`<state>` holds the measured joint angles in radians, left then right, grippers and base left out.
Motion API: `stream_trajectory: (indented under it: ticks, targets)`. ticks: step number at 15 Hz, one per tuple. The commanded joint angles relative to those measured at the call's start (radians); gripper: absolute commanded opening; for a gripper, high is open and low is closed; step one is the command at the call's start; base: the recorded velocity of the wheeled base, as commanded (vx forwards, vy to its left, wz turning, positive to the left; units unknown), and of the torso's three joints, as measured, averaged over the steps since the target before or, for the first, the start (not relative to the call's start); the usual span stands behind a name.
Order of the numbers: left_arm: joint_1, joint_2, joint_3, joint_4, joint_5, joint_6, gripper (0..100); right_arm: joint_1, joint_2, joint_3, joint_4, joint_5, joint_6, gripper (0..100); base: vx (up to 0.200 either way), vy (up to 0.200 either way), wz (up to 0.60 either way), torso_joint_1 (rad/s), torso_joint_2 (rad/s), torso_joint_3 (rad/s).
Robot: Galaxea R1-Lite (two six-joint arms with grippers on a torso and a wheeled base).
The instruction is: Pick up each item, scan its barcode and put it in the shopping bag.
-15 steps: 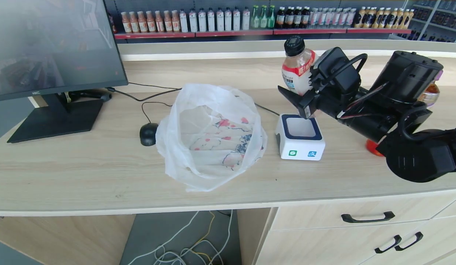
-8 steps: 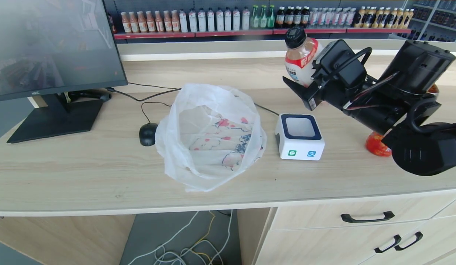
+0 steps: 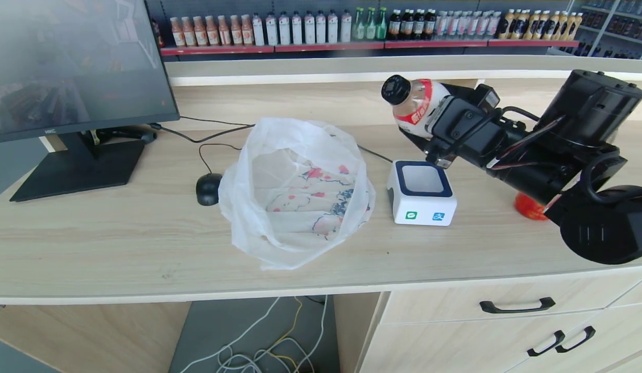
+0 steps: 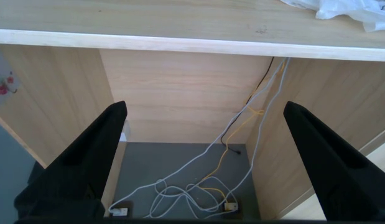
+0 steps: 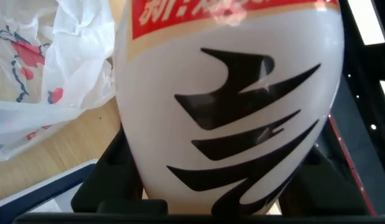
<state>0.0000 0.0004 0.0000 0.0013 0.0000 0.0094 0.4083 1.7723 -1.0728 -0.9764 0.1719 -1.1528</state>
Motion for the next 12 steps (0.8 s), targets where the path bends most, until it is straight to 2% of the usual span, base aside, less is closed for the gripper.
stream_trajectory:
  ticks: [1,2,12]
  targets:
    - [0.0,0.001,0.0,0.0,0.0,0.0,100,0.015,-0.011,0.02,-0.002,0.003,-0.03,0,0.0,0.0,0.0,0.0,0.0,0.0]
    - [0.0,0.0,0.0,0.0,0.0,0.0,100,0.041,0.002,0.03,-0.002,0.003,-0.065,0,0.0,0.0,0.0,0.0,0.0,0.0]
    - [0.0,0.0,0.0,0.0,0.0,0.0,100,0.053,0.029,0.088,-0.002,0.009,-0.223,0,0.0,0.0,0.0,0.0,0.0,0.0]
